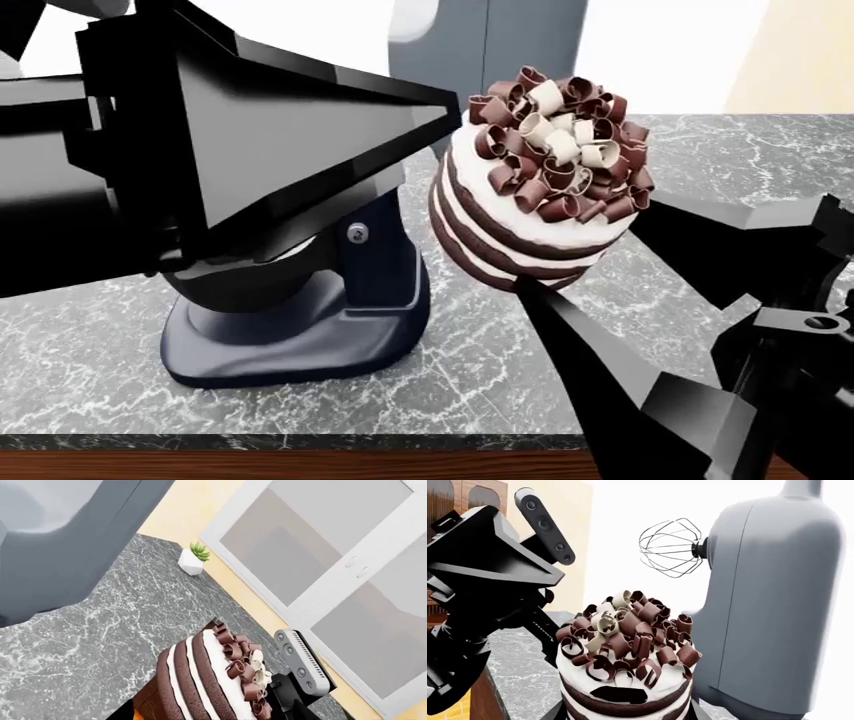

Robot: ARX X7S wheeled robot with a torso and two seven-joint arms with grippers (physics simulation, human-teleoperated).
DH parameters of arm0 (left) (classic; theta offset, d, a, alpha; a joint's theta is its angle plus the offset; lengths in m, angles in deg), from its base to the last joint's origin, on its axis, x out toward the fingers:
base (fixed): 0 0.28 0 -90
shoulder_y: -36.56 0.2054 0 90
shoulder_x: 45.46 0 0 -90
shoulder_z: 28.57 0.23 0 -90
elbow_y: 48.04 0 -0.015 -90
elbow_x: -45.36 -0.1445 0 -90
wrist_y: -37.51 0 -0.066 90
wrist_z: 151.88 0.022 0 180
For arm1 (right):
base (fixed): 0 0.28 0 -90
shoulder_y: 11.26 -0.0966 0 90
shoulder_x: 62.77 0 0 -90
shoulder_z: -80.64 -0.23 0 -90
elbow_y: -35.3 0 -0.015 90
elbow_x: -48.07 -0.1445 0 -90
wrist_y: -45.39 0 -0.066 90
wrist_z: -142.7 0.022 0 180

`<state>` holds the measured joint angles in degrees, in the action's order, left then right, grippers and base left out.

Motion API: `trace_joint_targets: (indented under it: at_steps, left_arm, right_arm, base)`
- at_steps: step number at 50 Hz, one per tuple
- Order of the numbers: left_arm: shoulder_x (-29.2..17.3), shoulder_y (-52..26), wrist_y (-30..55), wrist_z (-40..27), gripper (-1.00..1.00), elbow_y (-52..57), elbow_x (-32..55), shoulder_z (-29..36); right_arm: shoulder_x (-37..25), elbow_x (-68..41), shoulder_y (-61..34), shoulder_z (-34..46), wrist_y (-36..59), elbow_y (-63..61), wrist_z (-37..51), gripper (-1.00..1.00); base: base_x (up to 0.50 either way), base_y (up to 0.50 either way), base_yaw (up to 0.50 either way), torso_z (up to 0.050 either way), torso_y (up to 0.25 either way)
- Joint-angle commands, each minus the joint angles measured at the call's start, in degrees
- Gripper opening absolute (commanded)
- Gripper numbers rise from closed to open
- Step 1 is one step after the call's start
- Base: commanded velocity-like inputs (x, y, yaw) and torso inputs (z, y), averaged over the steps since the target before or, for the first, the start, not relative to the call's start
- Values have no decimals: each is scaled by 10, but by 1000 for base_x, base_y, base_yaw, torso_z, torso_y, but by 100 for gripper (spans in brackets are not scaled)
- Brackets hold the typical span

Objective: Place the cake in the stand mixer bowl.

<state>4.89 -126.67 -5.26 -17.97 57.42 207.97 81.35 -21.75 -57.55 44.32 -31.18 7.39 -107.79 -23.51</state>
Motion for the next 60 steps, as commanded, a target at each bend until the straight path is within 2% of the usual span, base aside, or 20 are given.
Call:
trace_joint_targets:
  at_steps: [1, 28, 60]
  left_arm:
    - [5, 5, 5, 10, 100, -5, -7, 2]
    - [36, -8, 18, 28, 100, -30, -25, 21]
    - [60, 11, 39, 61, 100, -57, -54, 35]
  right_arm:
    - [1, 10, -9, -11, -3, 2, -5, -100]
    - [0, 2, -5, -20, -8, -3, -8, -100]
    - [0, -1, -5, -26, -13, -3, -10, -100]
  base:
    - [0, 0, 0, 0, 0]
    - [0, 0, 0, 0, 1]
    - [0, 0, 0, 0, 1]
